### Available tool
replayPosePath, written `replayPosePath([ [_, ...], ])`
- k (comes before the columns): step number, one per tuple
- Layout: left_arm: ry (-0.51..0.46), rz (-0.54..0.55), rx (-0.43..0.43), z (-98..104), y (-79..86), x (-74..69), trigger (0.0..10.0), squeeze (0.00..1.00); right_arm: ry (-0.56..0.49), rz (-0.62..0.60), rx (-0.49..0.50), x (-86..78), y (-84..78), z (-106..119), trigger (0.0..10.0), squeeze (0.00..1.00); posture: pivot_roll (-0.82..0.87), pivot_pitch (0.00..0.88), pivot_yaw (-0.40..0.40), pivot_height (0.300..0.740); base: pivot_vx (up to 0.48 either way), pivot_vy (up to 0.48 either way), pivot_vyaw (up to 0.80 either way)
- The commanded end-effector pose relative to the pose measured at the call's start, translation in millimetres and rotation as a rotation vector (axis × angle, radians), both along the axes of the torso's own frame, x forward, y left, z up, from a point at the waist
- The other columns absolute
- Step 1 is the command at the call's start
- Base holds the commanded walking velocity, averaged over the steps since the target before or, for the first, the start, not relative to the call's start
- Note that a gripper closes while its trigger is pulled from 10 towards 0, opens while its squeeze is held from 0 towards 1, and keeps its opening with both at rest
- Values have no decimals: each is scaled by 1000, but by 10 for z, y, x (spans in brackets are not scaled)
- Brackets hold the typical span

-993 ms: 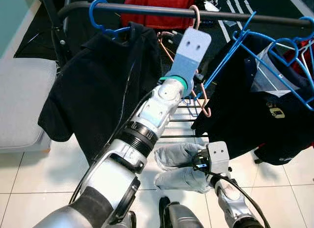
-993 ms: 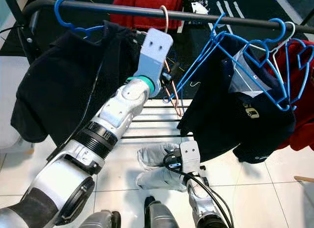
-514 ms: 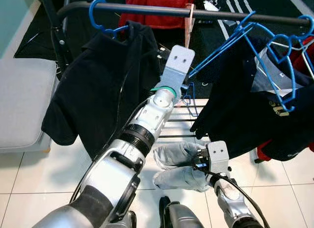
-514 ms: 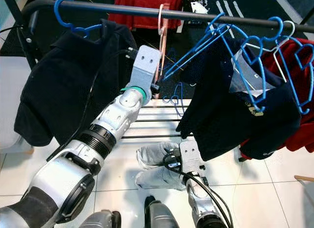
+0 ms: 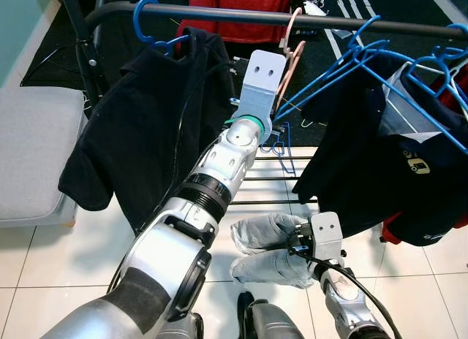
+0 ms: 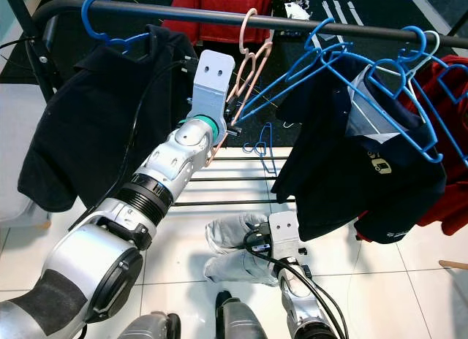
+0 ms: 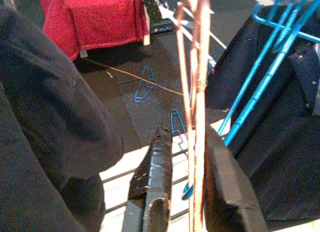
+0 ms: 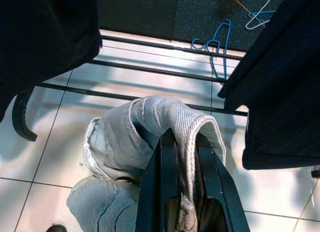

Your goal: Hang hanger

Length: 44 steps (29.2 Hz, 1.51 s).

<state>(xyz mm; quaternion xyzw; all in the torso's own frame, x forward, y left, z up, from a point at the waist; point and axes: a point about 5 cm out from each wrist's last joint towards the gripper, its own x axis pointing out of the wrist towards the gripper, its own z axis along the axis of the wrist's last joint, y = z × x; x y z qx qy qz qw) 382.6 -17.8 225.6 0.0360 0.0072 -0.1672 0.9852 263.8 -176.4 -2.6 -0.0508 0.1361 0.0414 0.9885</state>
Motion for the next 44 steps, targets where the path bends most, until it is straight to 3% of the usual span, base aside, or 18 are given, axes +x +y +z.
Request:
replayPosePath([
  [1,-25,-105,-17,107,-314,-129,0,0,14,-5,-8,-26,-27,-23,10000,0,-72,151,5,740,0,0,0],
  [7,-37,-133,28,71,-252,-106,0,0,13,-7,-8,-20,-31,-19,10000,0,-71,149,6,740,0,0,0],
  [9,-78,-190,57,115,-219,-111,0,0,13,-9,-9,-18,-36,-17,10000,0,-72,145,8,740,0,0,0],
  [10,-90,-211,59,154,-205,-117,2000,0,14,-11,-9,-20,-39,-19,10000,0,-72,145,8,740,0,0,0],
  [11,-99,-231,51,200,-196,-125,8588,0,14,-11,-10,-23,-42,-21,10000,0,-72,145,8,740,0,0,0],
  [12,-99,-231,51,200,-196,-125,8588,0,14,-11,-10,-23,-42,-21,10000,0,-72,145,8,740,0,0,0],
  [13,-88,-243,22,246,-191,-131,10000,0,16,-12,-11,-23,-47,-22,10000,0,-65,141,5,740,0,0,0],
  [14,-88,-243,22,246,-191,-131,10000,0,16,-12,-11,-23,-47,-22,10000,0,-65,141,5,740,0,0,0],
  [18,-21,-291,-124,406,-250,-174,10000,0,19,-6,-12,2,-37,-14,10000,0,-59,136,2,740,0,0,0],
  [20,-9,-296,-145,429,-266,-182,10000,0,18,-4,-12,12,-30,-9,10000,0,-60,135,3,740,0,0,0],
  [26,-23,-277,-128,469,-267,-178,10000,0,15,-4,-10,9,-26,-9,10000,0,-64,135,6,740,0,0,0],
  [28,-75,-261,-102,584,-205,-175,10000,0,19,-10,-12,-16,-42,-24,10000,0,-65,138,8,740,0,0,0],
  [32,-91,-260,-97,631,-182,-180,10000,0,20,-13,-12,-23,-46,-28,10000,0,-65,138,8,740,0,0,0],
  [38,-86,-351,-167,881,-48,-311,10000,0,24,-16,-11,-24,-47,-34,10000,0,-65,138,8,740,0,0,0],
  [44,-122,-385,-101,883,72,-374,10000,0,28,-12,-10,-19,-32,-39,10000,0,-65,138,8,740,0,0,0],
])
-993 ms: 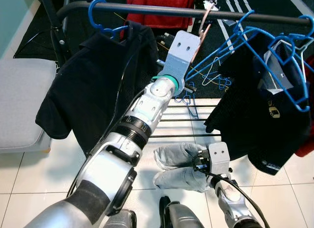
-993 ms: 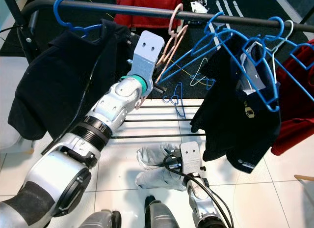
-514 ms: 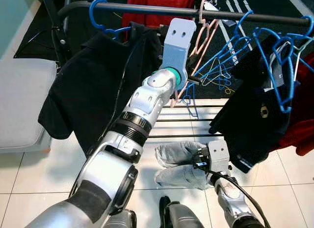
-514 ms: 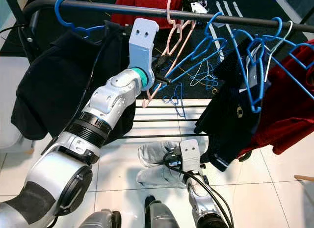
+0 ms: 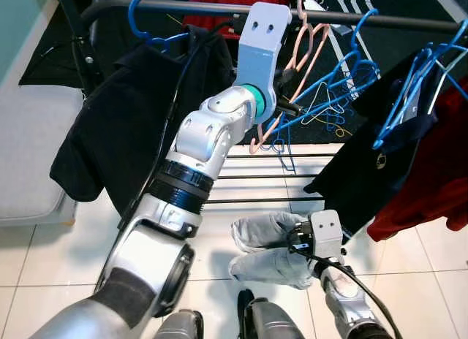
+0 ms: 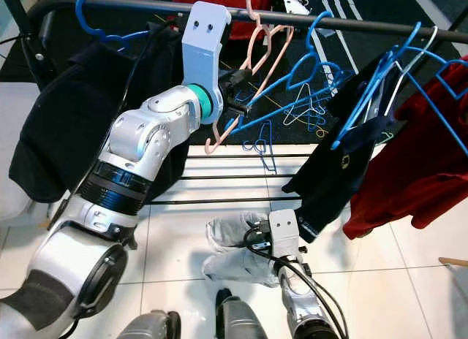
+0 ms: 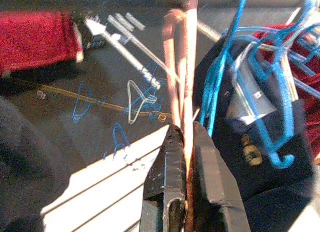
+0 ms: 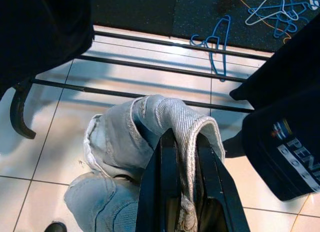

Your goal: Hang hanger

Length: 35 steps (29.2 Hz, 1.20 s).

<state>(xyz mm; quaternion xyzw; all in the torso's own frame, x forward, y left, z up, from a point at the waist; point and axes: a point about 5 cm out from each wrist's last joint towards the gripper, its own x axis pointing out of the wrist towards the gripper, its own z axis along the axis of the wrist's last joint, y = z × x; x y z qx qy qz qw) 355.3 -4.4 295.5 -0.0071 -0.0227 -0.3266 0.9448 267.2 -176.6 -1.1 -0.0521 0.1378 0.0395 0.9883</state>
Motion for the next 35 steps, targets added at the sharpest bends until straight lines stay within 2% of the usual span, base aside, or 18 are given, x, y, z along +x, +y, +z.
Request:
replayPosePath([
  [1,-95,-59,12,125,-34,-116,10000,0,24,-8,-5,-53,-27,-53,10000,0,-50,148,5,740,0,0,0],
  [2,-95,-59,12,125,-34,-116,10000,0,24,-8,-5,-53,-27,-53,10000,0,-50,148,5,740,0,0,0],
  [3,-99,-64,56,33,-6,-131,10000,0,24,-8,-5,-54,-24,-54,10000,0,-50,148,5,740,0,0,0],
  [5,-99,-68,84,-27,8,-143,10000,0,24,-7,-5,-55,-22,-54,10000,0,-49,150,4,740,0,0,0],
  [7,-99,-68,84,-27,8,-143,10000,0,24,-7,-5,-55,-22,-54,10000,0,-49,150,4,740,0,0,0],
  [10,-66,-85,149,-248,41,-191,10000,0,26,-7,-5,-63,-21,-59,10000,0,-49,153,2,740,0,0,0],
  [13,-66,-85,149,-248,41,-191,10000,0,26,-7,-5,-63,-21,-59,10000,0,-49,153,2,740,0,0,0],
  [15,-36,-69,222,-462,113,-208,10000,0,28,-5,-6,-68,-26,-63,10000,0,-50,156,-2,740,0,0,0],
  [25,16,-15,299,-668,283,-207,10000,0,27,-3,-4,-58,-16,-59,10000,0,-43,155,-1,740,0,0,0],
  [31,31,21,257,-646,313,-176,10000,0,26,-3,-2,-52,-3,-57,10000,0,-46,153,1,740,0,0,0],
  [34,77,14,127,-520,321,-166,10000,0,26,-6,-3,-54,-10,-58,10000,0,-44,152,2,740,0,0,0],
  [35,77,14,127,-520,321,-166,10000,0,26,-6,-3,-54,-10,-58,10000,0,-44,152,2,740,0,0,0],
])
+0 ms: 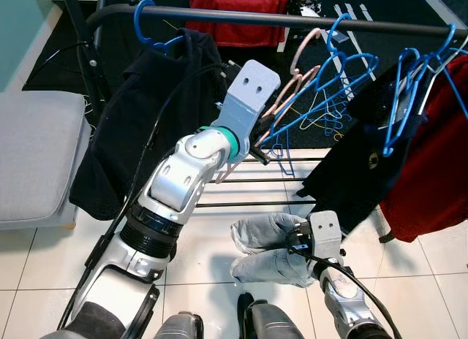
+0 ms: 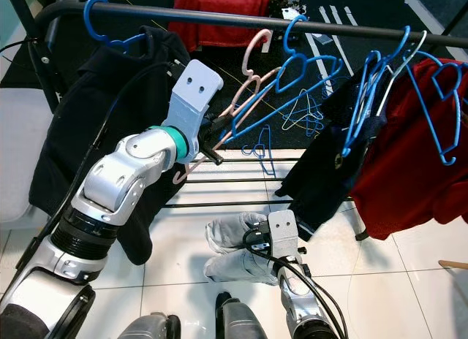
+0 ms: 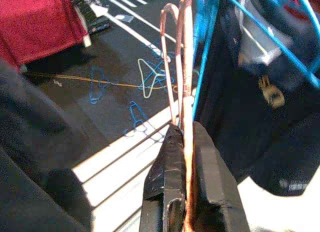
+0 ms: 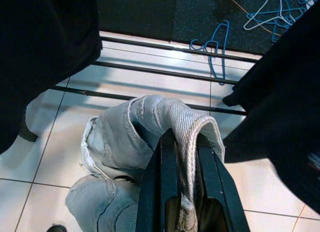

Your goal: Hang hanger

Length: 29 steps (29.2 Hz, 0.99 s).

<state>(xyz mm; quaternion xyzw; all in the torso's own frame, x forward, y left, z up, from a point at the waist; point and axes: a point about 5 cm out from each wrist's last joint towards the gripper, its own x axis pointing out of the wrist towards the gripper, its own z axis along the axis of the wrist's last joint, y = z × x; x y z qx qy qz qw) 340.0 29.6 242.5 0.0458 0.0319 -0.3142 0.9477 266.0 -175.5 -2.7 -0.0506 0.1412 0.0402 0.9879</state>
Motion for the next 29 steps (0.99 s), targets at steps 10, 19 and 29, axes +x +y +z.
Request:
replayPosePath([
  [10,114,-51,-184,162,-164,-75,10000,0,20,-7,-4,-47,-20,-46,10000,0,-44,153,4,740,0,0,0],
  [19,155,-63,-222,206,-226,-101,10000,0,22,-6,-6,-51,-20,-49,10000,0,-43,154,4,740,0,0,0],
  [29,223,62,-345,307,-134,6,10000,0,23,-6,-4,-60,-7,-58,10000,0,-43,155,7,740,0,0,0],
])
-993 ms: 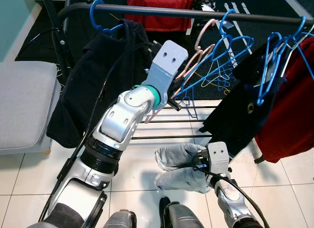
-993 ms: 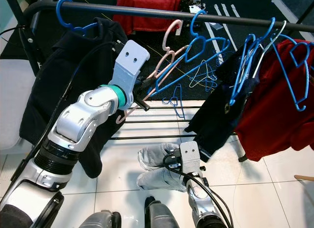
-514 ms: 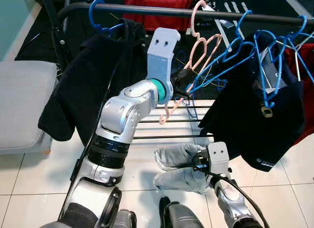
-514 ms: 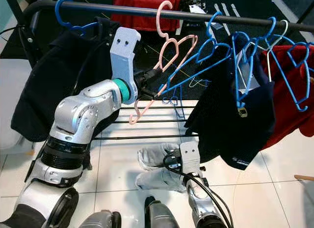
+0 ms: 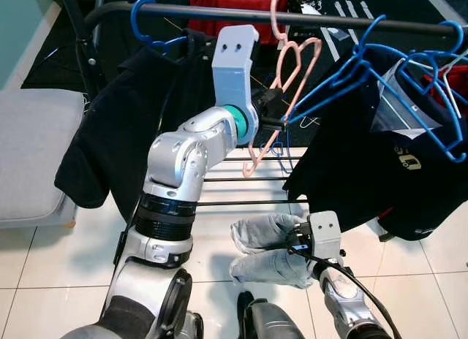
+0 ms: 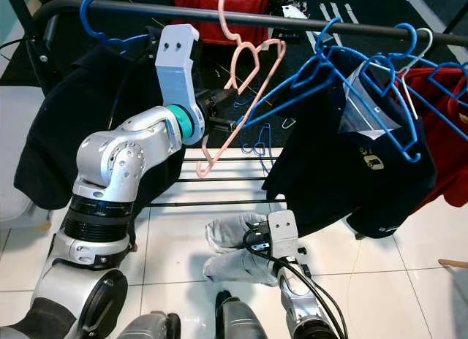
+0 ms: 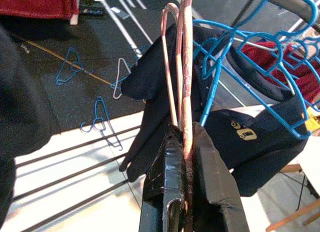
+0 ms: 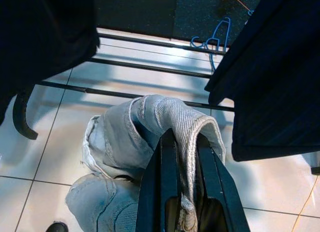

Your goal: Hang hanger

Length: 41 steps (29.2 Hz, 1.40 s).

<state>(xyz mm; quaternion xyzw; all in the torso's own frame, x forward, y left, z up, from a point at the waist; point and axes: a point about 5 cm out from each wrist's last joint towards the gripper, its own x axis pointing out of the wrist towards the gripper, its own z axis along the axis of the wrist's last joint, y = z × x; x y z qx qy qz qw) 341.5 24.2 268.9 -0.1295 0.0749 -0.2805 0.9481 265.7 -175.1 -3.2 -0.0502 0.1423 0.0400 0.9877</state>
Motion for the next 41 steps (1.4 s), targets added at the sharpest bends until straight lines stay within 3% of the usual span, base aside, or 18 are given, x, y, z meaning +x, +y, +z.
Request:
replayPosePath([
  [1,28,-18,-43,43,-81,-10,10000,0,21,-5,-5,-57,-11,-53,10000,0,-43,155,7,740,0,0,0],
  [6,25,95,54,-158,102,40,10000,0,22,-9,-4,-71,-8,-62,10000,0,-47,158,7,740,0,0,0],
  [7,133,84,-42,-271,159,13,10000,0,23,-8,-4,-77,-12,-66,10000,0,-46,158,3,740,0,0,0],
  [9,133,84,-42,-271,159,13,10000,0,23,-8,-4,-77,-12,-66,10000,0,-46,158,3,740,0,0,0],
  [11,186,74,-113,-324,205,-8,10000,0,25,-5,-5,-80,-13,-69,10000,0,-44,157,-1,740,0,0,0],
  [16,185,88,-130,-369,264,-22,10000,0,25,2,-5,-72,-1,-65,10000,0,-43,156,-4,740,0,0,0],
  [18,193,79,-177,-379,282,-41,10000,0,24,9,-5,-61,8,-58,10000,0,-38,154,-12,740,0,0,0],
  [19,198,48,-257,-359,281,-76,10000,0,22,19,-6,-41,18,-46,10000,0,-32,152,-22,740,0,0,0],
  [21,198,48,-257,-359,281,-76,10000,0,22,19,-6,-41,18,-46,10000,0,-32,152,-22,740,0,0,0],
  [22,195,20,-320,-335,281,-107,10000,0,20,29,-8,-21,28,-33,10000,0,-32,152,-22,740,0,0,0],
  [31,201,-47,-417,-303,232,-210,10000,0,15,51,-13,40,53,5,10000,0,-19,151,-38,740,0,0,0],
  [34,203,-123,-481,-229,190,-290,10000,0,19,55,-10,18,75,-13,10000,0,-18,153,-36,740,0,0,0],
  [41,228,-143,-537,-220,169,-318,10000,0,27,51,-8,-8,69,-36,10000,0,-23,157,-29,740,0,0,0],
])
